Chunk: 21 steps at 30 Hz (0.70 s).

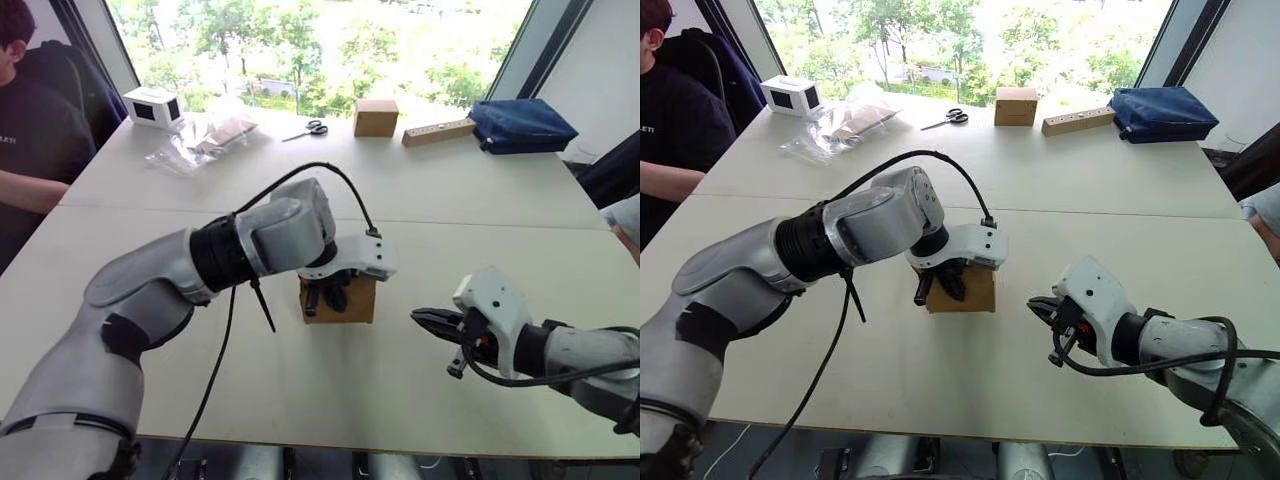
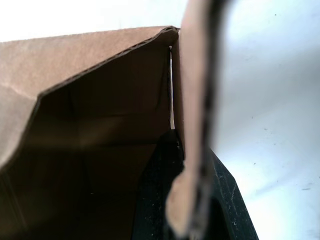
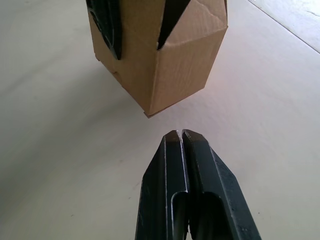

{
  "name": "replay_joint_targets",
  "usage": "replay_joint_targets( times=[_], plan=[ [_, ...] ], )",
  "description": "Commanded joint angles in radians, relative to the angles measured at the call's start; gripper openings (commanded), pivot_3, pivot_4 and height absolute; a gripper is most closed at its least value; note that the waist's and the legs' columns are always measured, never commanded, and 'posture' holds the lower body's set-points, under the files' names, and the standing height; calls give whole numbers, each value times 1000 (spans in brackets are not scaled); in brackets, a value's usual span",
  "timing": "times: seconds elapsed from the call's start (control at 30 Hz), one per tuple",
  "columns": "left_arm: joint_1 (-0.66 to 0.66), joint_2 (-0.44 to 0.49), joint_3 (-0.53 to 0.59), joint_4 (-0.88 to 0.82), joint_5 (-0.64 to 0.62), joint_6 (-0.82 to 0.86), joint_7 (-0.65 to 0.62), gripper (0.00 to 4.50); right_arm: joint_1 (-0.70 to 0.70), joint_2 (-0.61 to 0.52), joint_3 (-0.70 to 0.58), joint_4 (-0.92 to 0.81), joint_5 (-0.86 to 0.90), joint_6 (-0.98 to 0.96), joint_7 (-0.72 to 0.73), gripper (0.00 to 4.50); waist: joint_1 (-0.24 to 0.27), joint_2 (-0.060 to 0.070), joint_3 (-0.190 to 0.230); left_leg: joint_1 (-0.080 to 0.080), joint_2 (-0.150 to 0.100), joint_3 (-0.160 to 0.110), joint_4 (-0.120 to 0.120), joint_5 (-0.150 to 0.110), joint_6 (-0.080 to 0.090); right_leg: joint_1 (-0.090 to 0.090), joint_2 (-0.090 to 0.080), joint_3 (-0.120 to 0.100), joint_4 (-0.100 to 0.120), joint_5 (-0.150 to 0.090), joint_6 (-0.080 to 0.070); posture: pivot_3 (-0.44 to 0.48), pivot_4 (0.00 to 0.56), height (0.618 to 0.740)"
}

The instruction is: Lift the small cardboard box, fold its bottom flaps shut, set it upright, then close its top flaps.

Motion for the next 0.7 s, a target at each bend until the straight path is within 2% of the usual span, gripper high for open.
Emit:
replay_joint_targets(
  times=[0.03, 0.13, 0.23, 0.53, 0.7],
  plan=[
    [-10, 10, -7, -39, 9, -6, -5, 0, -15, 9, -9, -1, -10, -6, 9, 58, 0, 0, 0, 0, 0, 0, 0, 0, 0, 0, 0, 0, 0, 0, 0, 0, 150, 740],
    [-9, 13, -10, -52, 9, 0, -5, 728, -9, 14, 5, 10, -39, -20, 23, 0, 0, 0, 0, 0, 0, 0, 0, 0, 0, 0, 0, 0, 0, 0, 0, 0, 150, 740],
    [-17, -3, -2, -34, 0, 31, 1, 1852, 6, 14, 16, 19, -73, -30, 39, 0, 0, 0, 0, 0, 0, 0, 0, 0, 0, 0, 0, 0, 0, 0, 0, 0, 150, 740],
    [-105, -42, 85, 74, -48, 69, -28, 1852, 37, 56, -17, 12, -83, -47, 80, 0, 0, 0, 0, 0, 0, 0, 1, 0, 0, 0, 0, 0, 1, 1, 1, 0, 150, 740],
    [-241, -31, 240, 238, -180, 122, -165, 1852, 31, 91, -67, 40, -59, -69, 109, 0, -1, 0, 0, 0, 0, 0, 1, 0, 0, 0, 0, 0, 1, 1, 2, 0, 150, 740]
  ],
)
